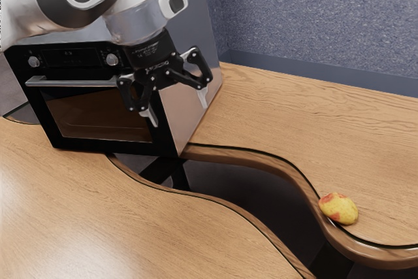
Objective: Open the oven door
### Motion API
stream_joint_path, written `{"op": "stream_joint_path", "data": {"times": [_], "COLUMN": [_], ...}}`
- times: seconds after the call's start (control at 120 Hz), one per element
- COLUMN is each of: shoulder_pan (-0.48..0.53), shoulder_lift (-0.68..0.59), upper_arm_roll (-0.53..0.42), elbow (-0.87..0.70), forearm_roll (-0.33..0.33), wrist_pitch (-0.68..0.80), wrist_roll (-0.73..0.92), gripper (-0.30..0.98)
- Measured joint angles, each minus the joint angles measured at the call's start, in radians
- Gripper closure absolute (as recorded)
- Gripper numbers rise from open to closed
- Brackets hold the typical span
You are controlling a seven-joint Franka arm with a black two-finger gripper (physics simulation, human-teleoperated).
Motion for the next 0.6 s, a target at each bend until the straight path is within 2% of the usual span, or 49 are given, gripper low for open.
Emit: {"op": "stream_joint_path", "data": {"times": [0.142, 0.233, 0.267, 0.325, 0.375, 0.45, 0.6], "shoulder_pan": [0.006, 0.009, 0.080, 0.382, 0.532, 0.649, 0.802], "shoulder_lift": [-0.002, -0.005, -0.022, -0.041, -0.035, -0.004, -0.001], "upper_arm_roll": [0.004, 0.048, -0.004, -0.262, -0.364, -0.413, -0.426], "elbow": [0.042, 0.052, 0.050, 0.047, 0.050, 0.052, 0.048], "forearm_roll": [0.006, 0.010, 0.010, 0.038, 0.061, 0.082, 0.097], "wrist_pitch": [-0.018, -0.011, -0.007, -0.002, 0.014, 0.063, 0.130], "wrist_roll": [-0.294, -0.450, -0.501, -0.582, -0.637, -0.706, -0.810], "gripper": [0.00, 0.00, 0.00, 0.00, 0.00, 0.00, 0.00]}}
